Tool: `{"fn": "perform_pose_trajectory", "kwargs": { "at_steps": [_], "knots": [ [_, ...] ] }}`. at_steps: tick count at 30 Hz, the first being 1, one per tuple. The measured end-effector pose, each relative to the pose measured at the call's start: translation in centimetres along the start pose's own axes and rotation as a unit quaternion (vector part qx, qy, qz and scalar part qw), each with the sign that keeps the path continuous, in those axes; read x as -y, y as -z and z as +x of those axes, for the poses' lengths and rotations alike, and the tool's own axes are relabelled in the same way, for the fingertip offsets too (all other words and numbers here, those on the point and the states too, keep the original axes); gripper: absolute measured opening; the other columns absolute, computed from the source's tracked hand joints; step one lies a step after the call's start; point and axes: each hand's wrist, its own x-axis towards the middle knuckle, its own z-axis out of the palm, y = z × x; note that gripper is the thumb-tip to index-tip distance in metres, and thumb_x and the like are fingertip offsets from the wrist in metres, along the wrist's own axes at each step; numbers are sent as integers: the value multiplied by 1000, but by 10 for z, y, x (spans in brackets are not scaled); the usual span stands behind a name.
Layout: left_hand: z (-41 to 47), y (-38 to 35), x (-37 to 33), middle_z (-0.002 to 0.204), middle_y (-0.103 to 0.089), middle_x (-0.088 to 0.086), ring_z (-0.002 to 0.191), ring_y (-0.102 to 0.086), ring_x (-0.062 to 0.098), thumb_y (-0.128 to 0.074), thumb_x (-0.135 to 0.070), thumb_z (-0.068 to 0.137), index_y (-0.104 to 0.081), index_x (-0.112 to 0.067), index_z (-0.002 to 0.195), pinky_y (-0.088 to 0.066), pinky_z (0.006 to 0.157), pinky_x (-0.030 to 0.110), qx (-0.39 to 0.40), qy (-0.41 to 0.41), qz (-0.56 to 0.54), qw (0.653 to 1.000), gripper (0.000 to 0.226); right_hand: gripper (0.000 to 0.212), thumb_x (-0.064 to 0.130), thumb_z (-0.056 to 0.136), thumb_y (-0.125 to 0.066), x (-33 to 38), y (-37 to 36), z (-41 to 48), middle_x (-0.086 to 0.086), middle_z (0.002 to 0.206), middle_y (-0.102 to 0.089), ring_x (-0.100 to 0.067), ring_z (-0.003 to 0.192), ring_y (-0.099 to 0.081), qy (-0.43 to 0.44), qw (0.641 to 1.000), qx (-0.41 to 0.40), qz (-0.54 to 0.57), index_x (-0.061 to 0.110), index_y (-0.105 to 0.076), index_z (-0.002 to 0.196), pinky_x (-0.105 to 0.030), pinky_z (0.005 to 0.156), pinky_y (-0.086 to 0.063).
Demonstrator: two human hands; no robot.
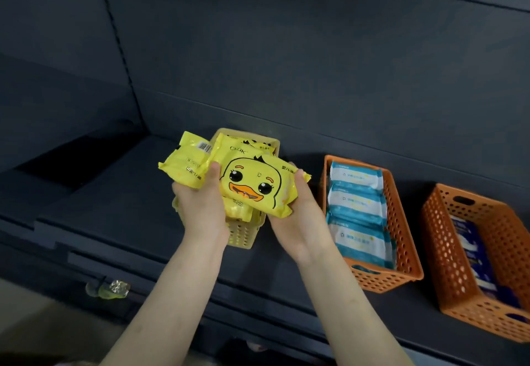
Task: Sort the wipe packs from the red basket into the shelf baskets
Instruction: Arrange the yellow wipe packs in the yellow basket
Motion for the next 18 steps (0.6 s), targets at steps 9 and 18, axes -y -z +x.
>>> {"fn": "perform_pose_trajectory", "kwargs": {
  "at_steps": [9,18],
  "knots": [
    [54,12,-19,109,-73,-9,96,-72,18,-74,-58,68,-57,-41,123,-58,78,46,147,74,64,984,60,40,47,101,-38,-6,-13,53,-10,92,-71,-21,82,-68,167,888,-172,-392,18,-63,90,-34,73,-55],
    [102,28,-32,112,-70,-13,104,-68,11,-64,-51,86,-59,-42,115,-56,87,45,208,-28,140,968,30,51,49,100,-32,-11,-19,77,1,49,-51,-8,46,-60,251,705,-211,-629,17,-45,62,-19,37,-42]
  ]
}}
